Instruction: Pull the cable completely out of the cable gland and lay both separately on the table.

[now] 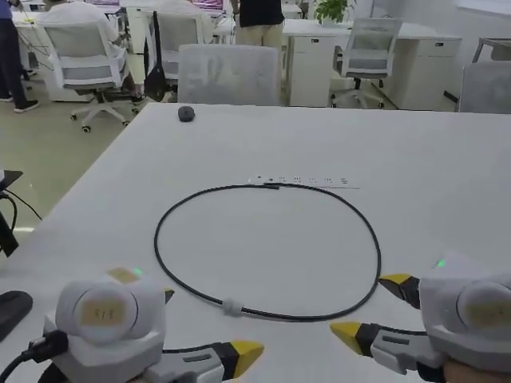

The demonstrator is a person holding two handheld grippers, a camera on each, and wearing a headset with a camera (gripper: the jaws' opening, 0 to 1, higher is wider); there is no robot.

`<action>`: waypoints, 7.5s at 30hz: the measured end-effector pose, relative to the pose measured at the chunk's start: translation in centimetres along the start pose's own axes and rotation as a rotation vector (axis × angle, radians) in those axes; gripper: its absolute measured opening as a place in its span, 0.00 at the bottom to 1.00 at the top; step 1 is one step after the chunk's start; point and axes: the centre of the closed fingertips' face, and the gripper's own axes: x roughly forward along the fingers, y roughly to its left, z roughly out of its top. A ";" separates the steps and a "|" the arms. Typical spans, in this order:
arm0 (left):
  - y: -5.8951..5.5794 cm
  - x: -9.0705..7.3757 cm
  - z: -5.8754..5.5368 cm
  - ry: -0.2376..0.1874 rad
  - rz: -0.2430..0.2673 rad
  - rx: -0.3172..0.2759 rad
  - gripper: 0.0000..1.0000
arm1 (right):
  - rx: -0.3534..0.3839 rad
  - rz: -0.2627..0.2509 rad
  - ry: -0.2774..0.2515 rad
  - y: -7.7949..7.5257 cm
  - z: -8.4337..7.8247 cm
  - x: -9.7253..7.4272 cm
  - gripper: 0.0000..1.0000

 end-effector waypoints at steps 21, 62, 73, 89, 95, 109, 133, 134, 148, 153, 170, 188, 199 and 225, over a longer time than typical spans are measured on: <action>0.4 0.2 -0.5 0.012 0.001 -0.005 0.88 | -0.003 0.024 0.021 -0.1 -0.3 0.9 0.57; 2.8 0.1 0.2 -0.045 0.031 -0.014 0.88 | -0.292 0.393 0.197 7.9 1.4 15.2 0.38; 3.0 0.0 0.1 -0.054 0.031 -0.027 0.89 | -0.315 0.428 0.244 8.9 0.7 17.1 0.32; 3.5 0.0 -0.1 -0.058 0.039 -0.039 0.89 | -0.326 0.452 0.293 9.2 -0.5 18.7 0.23; 3.5 0.1 -0.1 -0.058 0.037 -0.039 0.88 | -0.327 0.455 0.308 9.3 -0.7 18.8 0.17; 3.5 0.2 0.2 -0.066 0.035 -0.040 0.88 | -0.340 0.462 0.330 9.5 -1.0 19.1 0.09; 0.3 0.1 4.8 -0.121 -0.174 0.151 0.81 | -0.285 0.421 0.194 6.4 4.8 10.2 0.08; 0.0 0.1 5.1 -0.137 -0.203 0.173 0.81 | -0.287 0.415 0.177 6.2 5.3 9.2 0.08; -5.9 -1.8 7.9 -0.201 -0.569 0.485 0.61 | -0.328 0.462 0.087 6.9 9.4 0.3 0.09; -6.5 -2.4 9.2 -0.256 -0.664 0.517 0.53 | -0.328 0.491 0.077 7.0 9.9 -1.1 0.09; -7.6 -1.3 8.9 -0.271 -0.810 0.598 0.32 | -0.352 0.567 0.101 8.3 9.5 -1.7 0.08; -8.4 -2.2 7.9 -0.315 -0.939 0.506 0.17 | -0.307 0.665 0.081 10.4 9.3 -2.0 0.08; -8.5 -2.1 7.8 -0.332 -0.956 0.450 0.18 | -0.294 0.692 0.051 10.1 9.5 -2.2 0.08; -8.9 -2.4 7.9 -0.384 -0.916 0.514 0.15 | -0.225 0.764 -0.008 10.3 9.7 -2.6 0.09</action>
